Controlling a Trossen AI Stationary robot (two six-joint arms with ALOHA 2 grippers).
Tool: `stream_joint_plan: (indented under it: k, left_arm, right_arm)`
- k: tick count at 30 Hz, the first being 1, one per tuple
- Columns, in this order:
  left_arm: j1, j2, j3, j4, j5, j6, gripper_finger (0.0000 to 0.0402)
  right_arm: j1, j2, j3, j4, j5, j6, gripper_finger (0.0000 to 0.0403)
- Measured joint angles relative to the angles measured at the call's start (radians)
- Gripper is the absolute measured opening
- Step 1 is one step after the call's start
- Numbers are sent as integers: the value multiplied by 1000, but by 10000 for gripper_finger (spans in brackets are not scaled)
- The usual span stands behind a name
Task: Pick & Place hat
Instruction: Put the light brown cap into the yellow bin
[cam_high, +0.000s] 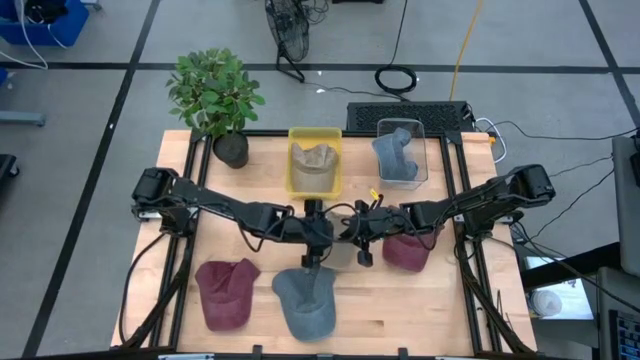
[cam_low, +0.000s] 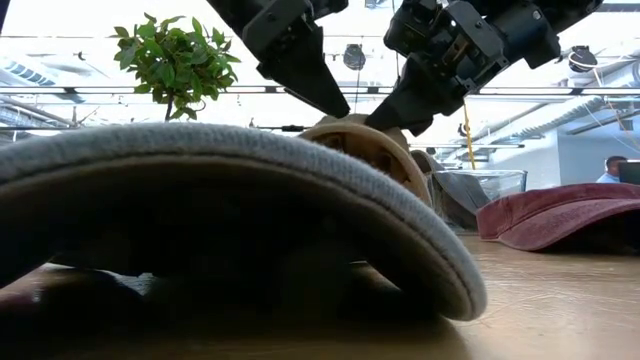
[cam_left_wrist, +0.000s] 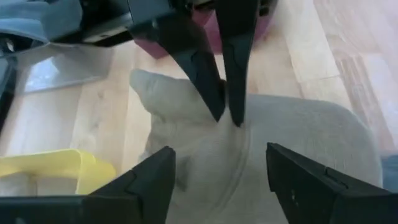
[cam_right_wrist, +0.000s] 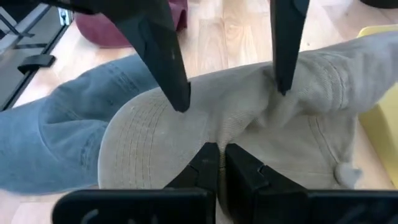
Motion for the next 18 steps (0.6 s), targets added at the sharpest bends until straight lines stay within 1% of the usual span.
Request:
stream_joint_plan:
  k: [3, 7, 12, 18]
  left_arm:
    - [14, 0, -2, 1, 9, -22, 249]
    - [32, -1, -8, -7, 33, -37, 223]
    - [47, -1, -10, -2, 112, -27, 164]
    - [49, -1, -10, 9, 134, 9, 79]
  right_arm:
    - [10, 0, 0, 29, 0, -21, 10]
    - [20, 0, 0, 51, 1, -43, 11]
    - [21, 0, 0, 45, 1, -45, 11]
    - [22, 0, 0, 40, -2, -48, 11]
